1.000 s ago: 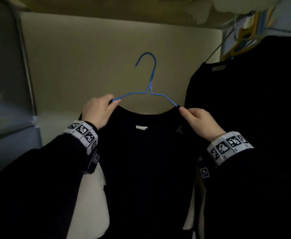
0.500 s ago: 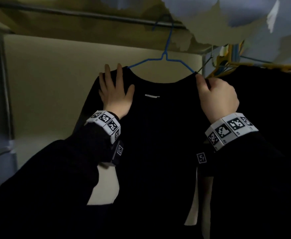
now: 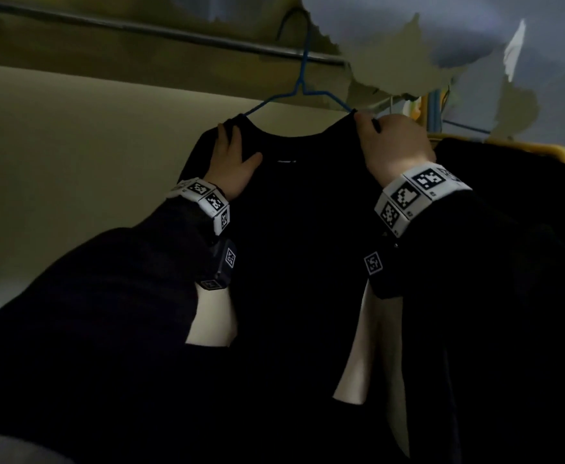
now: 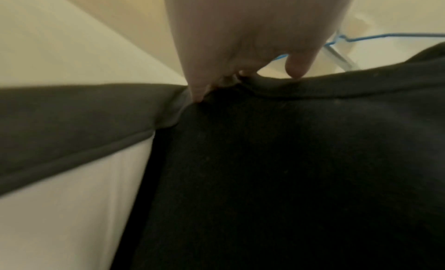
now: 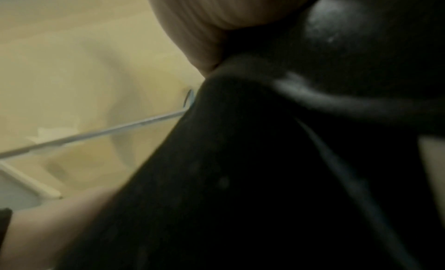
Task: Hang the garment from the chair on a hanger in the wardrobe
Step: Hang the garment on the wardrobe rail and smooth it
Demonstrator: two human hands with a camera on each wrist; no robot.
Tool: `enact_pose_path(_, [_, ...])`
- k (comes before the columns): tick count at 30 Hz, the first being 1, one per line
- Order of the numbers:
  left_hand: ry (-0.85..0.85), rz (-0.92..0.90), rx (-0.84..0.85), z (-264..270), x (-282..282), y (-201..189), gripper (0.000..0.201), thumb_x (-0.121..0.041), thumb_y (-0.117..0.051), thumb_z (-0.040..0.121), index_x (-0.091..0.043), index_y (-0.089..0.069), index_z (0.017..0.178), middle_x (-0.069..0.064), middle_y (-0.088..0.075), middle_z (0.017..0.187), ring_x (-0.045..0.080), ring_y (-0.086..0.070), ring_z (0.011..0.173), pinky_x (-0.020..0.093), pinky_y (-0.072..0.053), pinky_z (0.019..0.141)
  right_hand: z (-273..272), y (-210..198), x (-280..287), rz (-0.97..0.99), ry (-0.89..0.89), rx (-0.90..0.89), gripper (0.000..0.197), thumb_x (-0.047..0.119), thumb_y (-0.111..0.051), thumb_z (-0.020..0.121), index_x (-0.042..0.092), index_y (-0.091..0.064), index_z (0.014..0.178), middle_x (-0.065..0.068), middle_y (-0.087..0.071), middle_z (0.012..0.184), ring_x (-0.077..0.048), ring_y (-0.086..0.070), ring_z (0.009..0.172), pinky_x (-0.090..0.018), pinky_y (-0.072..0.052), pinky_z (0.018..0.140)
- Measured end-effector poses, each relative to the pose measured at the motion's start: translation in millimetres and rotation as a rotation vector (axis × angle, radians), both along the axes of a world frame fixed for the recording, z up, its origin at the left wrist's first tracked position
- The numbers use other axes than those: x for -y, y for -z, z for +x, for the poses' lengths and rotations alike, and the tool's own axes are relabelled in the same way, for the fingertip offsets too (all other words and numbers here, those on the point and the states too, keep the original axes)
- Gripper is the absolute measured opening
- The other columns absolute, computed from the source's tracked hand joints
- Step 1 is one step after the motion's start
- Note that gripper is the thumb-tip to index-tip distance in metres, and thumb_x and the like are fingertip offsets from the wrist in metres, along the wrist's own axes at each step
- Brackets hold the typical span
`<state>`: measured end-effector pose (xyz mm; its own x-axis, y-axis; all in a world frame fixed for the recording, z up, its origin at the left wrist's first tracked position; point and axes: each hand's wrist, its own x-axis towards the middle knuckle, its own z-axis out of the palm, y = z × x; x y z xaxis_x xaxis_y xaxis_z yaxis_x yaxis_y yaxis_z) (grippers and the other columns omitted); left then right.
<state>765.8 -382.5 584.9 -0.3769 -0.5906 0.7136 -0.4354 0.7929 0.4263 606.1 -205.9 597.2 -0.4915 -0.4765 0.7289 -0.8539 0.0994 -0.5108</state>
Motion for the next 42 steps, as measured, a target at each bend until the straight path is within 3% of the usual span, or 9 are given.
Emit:
enact_pose_path(3, [0.023,0.07,0.006,-2,5,8,0.071,-0.036,-0.038,0.093,-0.012,0.001,0.148,0.012,0.015,0.158,0.027,0.0,0.147,0.039,-0.009,0.119,-1,3,5,0.044,0.012,-0.022,0.054,0.053,-0.028,0.093,0.01,-0.051,0.069,-0.007,-0.046,0.066,-0.026,-0.048,0.067,-0.027,-0.029,0.052])
enact_pose_path(8, [0.016,0.107,-0.001,-2,11,37,0.069,-0.036,-0.039,0.093,-0.016,-0.002,0.149,0.011,0.01,0.159,0.027,-0.003,0.147,0.035,-0.011,0.116,-2,24,11,0.09,-0.003,-0.054,0.053,0.053,-0.029,0.093,0.014,-0.046,0.063,-0.005,-0.047,0.064,-0.02,-0.046,0.058,-0.026,-0.032,0.049])
enact_pose_path(12, [-0.03,0.066,-0.029,-1,10,57,0.068,-0.037,-0.039,0.093,-0.019,-0.004,0.148,0.012,0.006,0.159,0.029,0.002,0.147,0.041,-0.006,0.118,2,27,9,0.046,-0.06,-0.027,0.053,0.055,-0.034,0.091,0.008,-0.05,0.075,-0.004,-0.045,0.063,-0.025,-0.049,0.066,-0.029,-0.03,0.049])
enact_pose_path(19, [0.034,0.113,-0.066,-4,-7,92,0.07,-0.048,-0.032,0.086,-0.028,-0.006,0.148,0.004,0.003,0.16,0.025,-0.005,0.147,0.048,-0.007,0.118,-6,60,-14,-0.093,-0.127,0.021,0.04,0.046,-0.041,0.091,0.012,-0.062,0.097,-0.005,-0.059,0.09,-0.024,-0.055,0.086,-0.029,-0.038,0.07])
enact_pose_path(23, [0.135,0.133,-0.127,-15,-22,128,0.059,-0.035,-0.029,0.095,-0.024,-0.005,0.148,0.007,0.001,0.16,0.021,-0.004,0.147,0.032,-0.004,0.116,-8,97,-13,-0.312,-0.176,0.16,0.035,0.04,-0.053,0.087,0.013,-0.06,0.108,0.005,-0.058,0.092,-0.01,-0.056,0.088,-0.024,-0.041,0.071])
enact_pose_path(26, [0.173,0.166,-0.115,-21,-30,159,0.057,-0.035,-0.027,0.096,-0.025,-0.004,0.148,0.004,0.001,0.16,0.018,-0.003,0.147,0.028,-0.005,0.114,-9,129,-8,-0.362,-0.247,0.286,0.038,0.038,-0.06,0.084,0.01,-0.059,0.109,0.004,-0.062,0.094,-0.011,-0.062,0.092,-0.023,-0.047,0.073])
enact_pose_path(33, [0.198,0.277,-0.175,-35,-67,234,0.053,-0.031,-0.023,0.097,-0.025,-0.007,0.148,0.001,-0.003,0.16,0.013,-0.004,0.147,0.02,-0.003,0.111,-3,221,-21,-0.261,-0.432,0.522,0.034,0.017,-0.066,0.077,0.007,-0.056,0.108,-0.006,-0.065,0.094,-0.016,-0.063,0.087,-0.034,-0.053,0.078])
enact_pose_path(39, [0.097,0.403,-0.237,-39,-128,298,0.055,-0.036,-0.021,0.096,-0.021,-0.01,0.148,0.001,-0.008,0.16,0.011,-0.008,0.146,0.021,-0.006,0.115,-3,294,-56,-0.024,-0.62,0.736,0.044,0.009,-0.066,0.079,0.004,-0.051,0.121,-0.005,-0.065,0.104,-0.016,-0.062,0.095,-0.027,-0.049,0.083])
enact_pose_path(42, [0.038,0.431,-0.269,-36,-170,323,0.056,-0.038,-0.023,0.095,-0.02,-0.013,0.147,0.0,-0.013,0.159,0.01,-0.012,0.145,0.018,-0.007,0.112,-9,328,-79,0.127,-0.682,0.783,0.025,0.01,-0.063,0.082,0.013,-0.055,0.106,-0.002,-0.064,0.094,-0.016,-0.062,0.09,-0.031,-0.051,0.085])
